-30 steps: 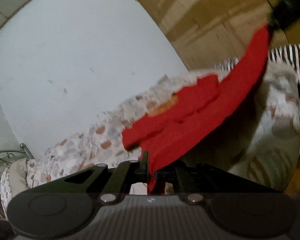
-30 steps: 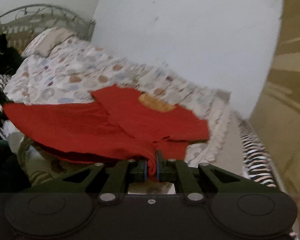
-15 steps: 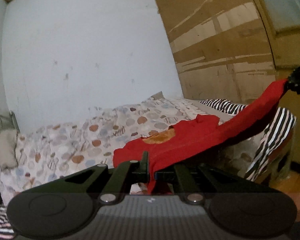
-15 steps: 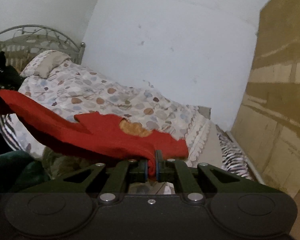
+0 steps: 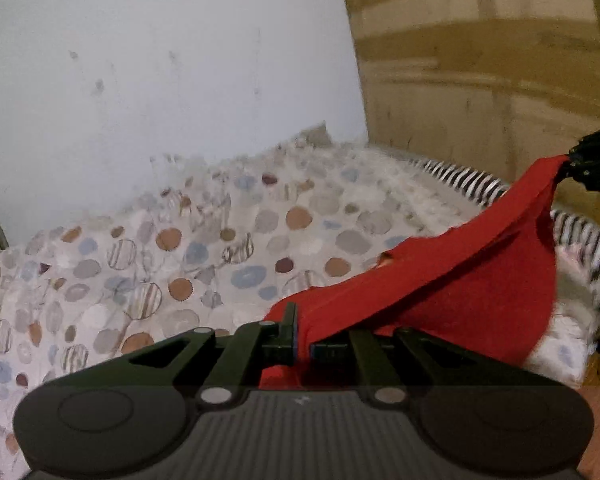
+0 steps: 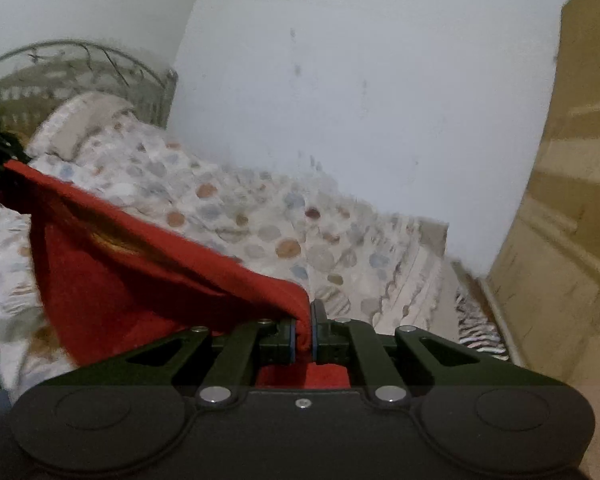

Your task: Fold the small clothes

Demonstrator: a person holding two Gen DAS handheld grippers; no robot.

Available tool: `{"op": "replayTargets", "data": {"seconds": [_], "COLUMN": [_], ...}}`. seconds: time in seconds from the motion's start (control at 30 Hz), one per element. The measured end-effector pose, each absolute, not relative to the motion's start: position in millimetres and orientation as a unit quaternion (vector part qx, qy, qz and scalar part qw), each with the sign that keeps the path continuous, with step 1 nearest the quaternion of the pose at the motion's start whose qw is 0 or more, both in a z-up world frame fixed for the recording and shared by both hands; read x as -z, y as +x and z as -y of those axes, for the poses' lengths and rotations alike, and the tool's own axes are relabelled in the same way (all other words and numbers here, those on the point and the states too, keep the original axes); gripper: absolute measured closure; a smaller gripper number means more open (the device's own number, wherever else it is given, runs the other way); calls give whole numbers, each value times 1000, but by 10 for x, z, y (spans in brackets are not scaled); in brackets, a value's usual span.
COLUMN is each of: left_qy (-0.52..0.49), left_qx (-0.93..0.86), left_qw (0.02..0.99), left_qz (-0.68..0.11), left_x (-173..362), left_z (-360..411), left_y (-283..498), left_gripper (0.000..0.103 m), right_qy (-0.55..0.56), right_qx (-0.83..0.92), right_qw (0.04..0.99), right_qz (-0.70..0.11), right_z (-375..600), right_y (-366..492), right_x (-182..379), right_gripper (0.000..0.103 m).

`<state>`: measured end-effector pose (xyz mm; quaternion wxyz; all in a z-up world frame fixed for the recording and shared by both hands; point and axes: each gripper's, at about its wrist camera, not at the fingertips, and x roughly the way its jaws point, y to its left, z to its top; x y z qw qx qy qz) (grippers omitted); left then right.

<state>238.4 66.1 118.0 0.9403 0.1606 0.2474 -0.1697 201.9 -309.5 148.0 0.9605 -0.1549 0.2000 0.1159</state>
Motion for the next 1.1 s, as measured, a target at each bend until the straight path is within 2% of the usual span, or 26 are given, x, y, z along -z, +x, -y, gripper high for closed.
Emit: {"op": "replayTargets", "data": {"seconds": [0.27,0.57,0.67,0.73,0.77,0.83,0.9,0.93,1.07,1.1], "left_qy": [204,151,128,112,105,89,70,57,18,17], "left_qx": [164,196,200,198,196,190,182,178,171,169], "left_qw": [902,874,874,875,876,878,881,883,886,889], "left_qz": [-342,-419,-424,-427,-429,-430,-431,-431,-431,-424], "left_x": [-357,378,430,425,416,394,374,362,307,285], "left_z": [-359,-473,-562,-626,-661,-742,-827,-877,-1040,-1067], "left_y": [3936,4718,4789,4823,4841,4866,4891,4903,4927,4912], "left_gripper": [98,95,84,67,63,45,36,30,17,15], "right_qy": [-117,-89,-89,-80,-75,-68,-66,-66,-69,-68], "right_qx": [-100,-76,-74,-71,-68,-59,-49,-43,-14,-4], "right_qw": [934,915,912,913,914,918,920,921,931,934], "right_qz": [-322,-387,-393,-395,-393,-387,-382,-380,-359,-352], "right_z": [3265,3406,3396,3409,3418,3431,3440,3445,3481,3499], "right_y": [3605,4379,4472,4517,4534,4529,4533,4539,4514,4498], "right_x": [-788,-65,83,161,183,217,233,234,189,166], "right_gripper": [95,94,94,95,95,92,89,83,58,42]}}
